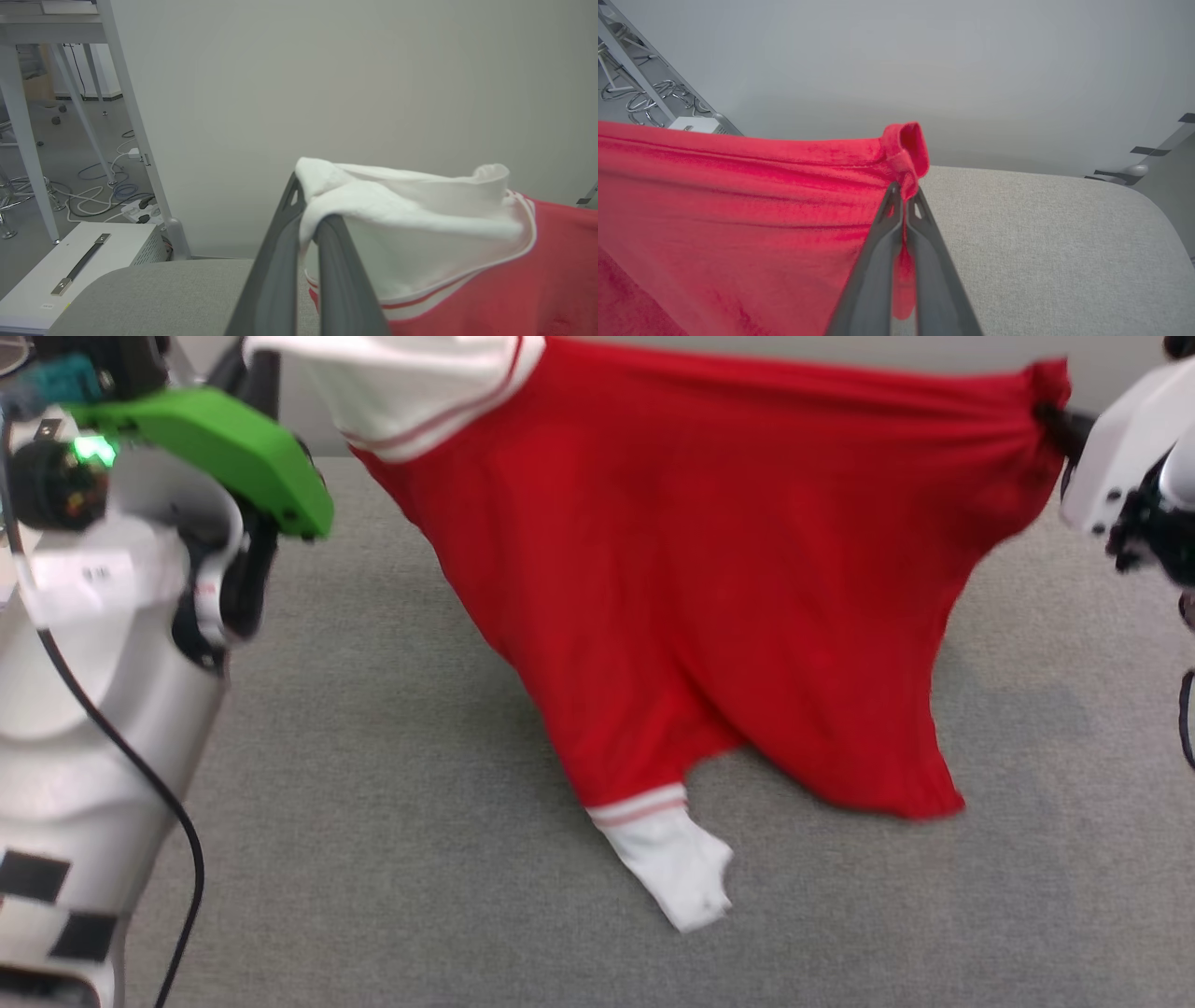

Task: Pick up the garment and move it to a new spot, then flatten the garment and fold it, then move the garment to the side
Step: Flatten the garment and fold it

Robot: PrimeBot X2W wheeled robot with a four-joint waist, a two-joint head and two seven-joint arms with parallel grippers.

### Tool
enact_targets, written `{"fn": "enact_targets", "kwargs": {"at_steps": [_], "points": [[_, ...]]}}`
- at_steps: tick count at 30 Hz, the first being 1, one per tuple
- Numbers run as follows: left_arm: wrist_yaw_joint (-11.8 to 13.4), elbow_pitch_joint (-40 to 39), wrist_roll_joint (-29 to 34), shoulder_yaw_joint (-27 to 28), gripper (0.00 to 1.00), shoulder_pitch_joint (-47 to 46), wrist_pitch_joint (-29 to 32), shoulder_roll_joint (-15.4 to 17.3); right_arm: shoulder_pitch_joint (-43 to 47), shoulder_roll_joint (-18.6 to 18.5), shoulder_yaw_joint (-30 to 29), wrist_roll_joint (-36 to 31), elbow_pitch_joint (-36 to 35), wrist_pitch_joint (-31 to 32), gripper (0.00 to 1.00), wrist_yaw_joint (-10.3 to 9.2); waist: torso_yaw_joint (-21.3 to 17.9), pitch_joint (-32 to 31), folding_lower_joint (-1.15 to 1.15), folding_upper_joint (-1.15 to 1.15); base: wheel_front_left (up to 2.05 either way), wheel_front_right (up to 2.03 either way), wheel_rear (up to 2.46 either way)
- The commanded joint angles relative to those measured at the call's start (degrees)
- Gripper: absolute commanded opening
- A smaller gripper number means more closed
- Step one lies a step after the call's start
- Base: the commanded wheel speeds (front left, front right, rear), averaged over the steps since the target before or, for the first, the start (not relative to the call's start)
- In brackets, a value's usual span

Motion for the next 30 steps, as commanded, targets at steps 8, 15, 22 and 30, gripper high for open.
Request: {"fn": "enact_targets", "kwargs": {"at_steps": [8, 15, 22, 30], "points": [[-1.6, 13.1, 3.7, 1.5, 0.0, -18.3, -4.2, -0.6, -14.5, 2.2, -3.6, -4.9, 7.4, -9.0, 0.0, -0.12, -2.7, 3.1, -0.01, 0.0, 0.0, 0.0, 0.0], [-2.1, 19.7, 7.0, 1.7, 0.0, -32.4, -7.0, 0.1, -27.6, 2.9, -5.2, -8.3, 11.7, -13.7, 0.0, -0.12, -3.9, 8.4, -0.01, 0.0, 0.0, 0.0, 0.0], [-2.5, 23.4, 9.1, 1.5, 0.0, -43.1, -7.6, 0.9, -37.2, 2.4, -5.6, -10.1, 13.9, -15.6, 0.0, -0.12, -4.3, 15.7, -0.01, 0.0, 0.0, 0.0, 0.0], [-3.7, 26.9, 8.5, 1.2, 0.0, -46.5, -8.0, -0.6, -40.8, 3.4, -4.8, -10.0, 15.8, -16.5, 0.0, -0.12, -3.4, 22.3, -0.01, 0.0, 0.0, 0.0, 0.0]]}}
